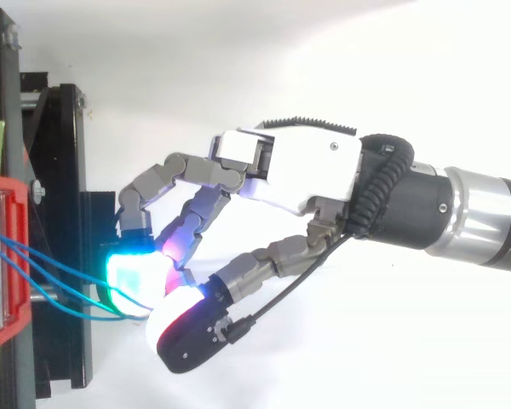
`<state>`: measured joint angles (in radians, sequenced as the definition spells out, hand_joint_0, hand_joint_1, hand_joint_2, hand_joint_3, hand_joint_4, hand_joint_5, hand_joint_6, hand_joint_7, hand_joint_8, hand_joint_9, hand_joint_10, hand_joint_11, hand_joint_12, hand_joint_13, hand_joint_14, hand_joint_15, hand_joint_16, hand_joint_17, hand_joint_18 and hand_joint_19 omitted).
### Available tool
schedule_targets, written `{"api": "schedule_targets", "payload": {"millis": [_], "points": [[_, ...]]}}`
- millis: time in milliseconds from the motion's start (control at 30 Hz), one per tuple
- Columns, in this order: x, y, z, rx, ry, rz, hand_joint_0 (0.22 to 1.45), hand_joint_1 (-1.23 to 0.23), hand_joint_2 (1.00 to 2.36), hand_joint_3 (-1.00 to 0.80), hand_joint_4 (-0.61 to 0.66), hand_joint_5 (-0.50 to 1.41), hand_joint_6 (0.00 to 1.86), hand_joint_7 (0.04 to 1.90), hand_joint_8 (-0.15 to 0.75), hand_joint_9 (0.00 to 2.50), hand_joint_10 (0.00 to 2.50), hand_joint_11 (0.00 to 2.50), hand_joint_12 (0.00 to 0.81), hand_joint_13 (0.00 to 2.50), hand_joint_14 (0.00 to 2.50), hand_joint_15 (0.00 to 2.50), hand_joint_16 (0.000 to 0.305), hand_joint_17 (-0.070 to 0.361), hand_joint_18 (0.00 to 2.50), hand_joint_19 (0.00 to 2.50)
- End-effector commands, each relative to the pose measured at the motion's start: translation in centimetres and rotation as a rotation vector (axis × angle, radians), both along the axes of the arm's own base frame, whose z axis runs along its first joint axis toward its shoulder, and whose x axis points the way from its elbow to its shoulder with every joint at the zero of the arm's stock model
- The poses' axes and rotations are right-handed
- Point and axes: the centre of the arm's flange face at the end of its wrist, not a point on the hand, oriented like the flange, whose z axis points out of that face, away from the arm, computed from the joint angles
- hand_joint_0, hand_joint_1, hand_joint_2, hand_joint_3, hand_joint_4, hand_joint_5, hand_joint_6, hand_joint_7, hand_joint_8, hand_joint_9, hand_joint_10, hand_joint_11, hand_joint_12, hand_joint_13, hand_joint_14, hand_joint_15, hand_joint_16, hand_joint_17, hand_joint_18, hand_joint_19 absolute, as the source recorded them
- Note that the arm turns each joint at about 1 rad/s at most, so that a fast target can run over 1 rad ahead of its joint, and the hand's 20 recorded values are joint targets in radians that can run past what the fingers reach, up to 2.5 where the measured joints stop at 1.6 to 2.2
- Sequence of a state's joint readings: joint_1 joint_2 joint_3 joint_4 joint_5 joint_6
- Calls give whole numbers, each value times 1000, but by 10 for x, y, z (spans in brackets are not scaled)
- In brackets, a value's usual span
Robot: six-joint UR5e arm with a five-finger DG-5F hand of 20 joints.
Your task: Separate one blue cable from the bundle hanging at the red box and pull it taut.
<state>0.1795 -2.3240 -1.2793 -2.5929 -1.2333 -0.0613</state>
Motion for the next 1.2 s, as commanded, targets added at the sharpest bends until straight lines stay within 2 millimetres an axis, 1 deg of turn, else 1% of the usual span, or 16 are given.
{"api": "schedule_targets", "payload": {"millis": [0, 67, 200, 367, 500, 633, 833, 933, 1000, 1033, 1100, 1167], "points": [[0, 0, 0, 0, 1, 0, 562, -792, 1000, -500, 73, -166, 872, 997, 330, 1203, 17, 1070, 359, 1023, 21, 614, 42, 94, 927, 645], [0, 1, 0, 0, 1, 0, 544, -790, 1000, -500, 84, -178, 878, 965, 334, 1200, 18, 1090, 365, 1077, 21, 648, 44, 99, 942, 649], [0, 1, 0, 0, 1, 0, 526, -801, 1000, -500, 111, -194, 883, 923, 340, 1176, 15, 1102, 367, 1087, 23, 665, 46, 103, 947, 638], [0, 0, 0, 0, 0, -2, 517, -799, 1000, -500, 147, -210, 884, 873, 345, 1084, 13, 1087, 371, 1084, 24, 687, 48, 108, 949, 634], [0, 0, 0, 1, 4, -3, 522, -762, 1000, -500, 163, -217, 877, 855, 346, 1039, 14, 1053, 383, 1087, 23, 653, 48, 107, 940, 618], [-1, 1, -2, 3, 9, -1, 523, -743, 1000, -500, 165, -219, 868, 838, 341, 986, 11, 976, 398, 1078, 21, 594, 48, 108, 936, 600], [0, 2, 0, 14, 2, -10, 531, -715, 1000, -500, 180, -222, 840, 821, 342, 881, 12, 749, 417, 1047, 12, 318, 46, 103, 876, 500], [0, 3, 0, 16, 0, -9, 531, -707, 1000, -500, 187, -223, 835, 819, 343, 860, 14, 695, 432, 1097, 9, 253, 45, 101, 869, 457], [0, 2, 0, 16, 0, -11, 533, -703, 1000, -500, 195, -223, 832, 815, 348, 820, 12, 619, 429, 1188, 8, 219, 43, 98, 856, 405], [-1, 2, -1, 16, 2, -11, 534, -699, 1000, -500, 196, -223, 830, 808, 347, 813, 11, 594, 426, 1255, 8, 220, 42, 95, 845, 383], [0, 3, 0, 16, 0, -9, 536, -695, 1000, -500, 201, -222, 829, 809, 350, 802, 13, 559, 420, 1287, 9, 216, 41, 92, 824, 351], [0, 3, 0, 16, 0, -9, 538, -691, 1000, -500, 205, -223, 827, 813, 353, 793, 13, 533, 433, 1353, 10, 238, 41, 92, 818, 352]]}}
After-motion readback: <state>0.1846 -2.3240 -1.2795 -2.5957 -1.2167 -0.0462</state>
